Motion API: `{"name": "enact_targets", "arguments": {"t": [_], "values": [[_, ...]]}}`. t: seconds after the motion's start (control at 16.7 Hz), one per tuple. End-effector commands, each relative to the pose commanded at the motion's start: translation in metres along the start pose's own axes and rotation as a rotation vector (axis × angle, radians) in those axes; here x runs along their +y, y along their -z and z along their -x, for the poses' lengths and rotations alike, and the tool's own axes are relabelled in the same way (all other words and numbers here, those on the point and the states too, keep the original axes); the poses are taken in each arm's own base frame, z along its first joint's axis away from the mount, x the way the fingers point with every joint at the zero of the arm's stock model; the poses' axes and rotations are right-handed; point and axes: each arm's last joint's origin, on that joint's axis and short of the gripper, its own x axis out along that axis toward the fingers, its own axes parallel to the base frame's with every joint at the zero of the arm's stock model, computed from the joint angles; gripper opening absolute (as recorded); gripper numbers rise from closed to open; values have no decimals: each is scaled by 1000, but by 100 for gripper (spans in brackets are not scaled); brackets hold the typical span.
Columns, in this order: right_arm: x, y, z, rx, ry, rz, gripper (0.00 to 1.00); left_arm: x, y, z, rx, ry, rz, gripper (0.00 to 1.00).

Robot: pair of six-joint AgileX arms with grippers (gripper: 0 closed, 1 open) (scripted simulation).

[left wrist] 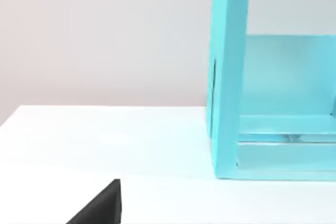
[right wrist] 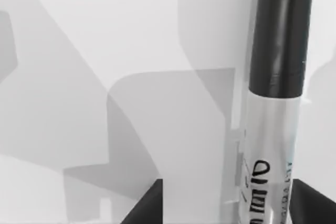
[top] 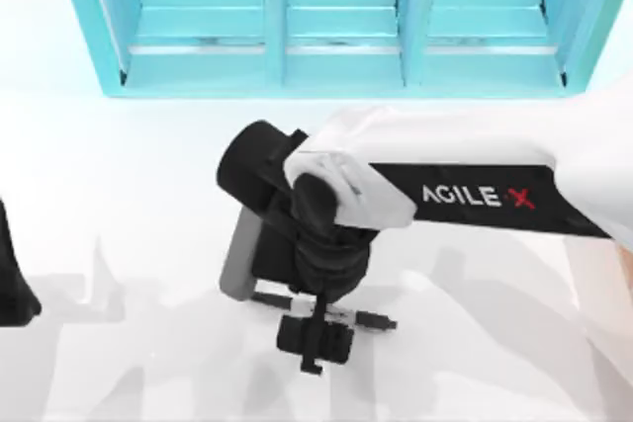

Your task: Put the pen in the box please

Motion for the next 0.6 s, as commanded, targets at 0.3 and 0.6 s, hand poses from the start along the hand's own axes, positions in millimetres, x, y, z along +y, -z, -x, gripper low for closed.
{"name": "enact_targets", "arguments": {"t": [0.3, 0.6], "values": [[0, 0, 0, 0, 0, 0, 0, 0, 0, 0, 0, 0, 0, 100], [4, 0, 40, -55, -48, -32, 0, 0, 0, 0, 0, 0, 0, 100]]}}
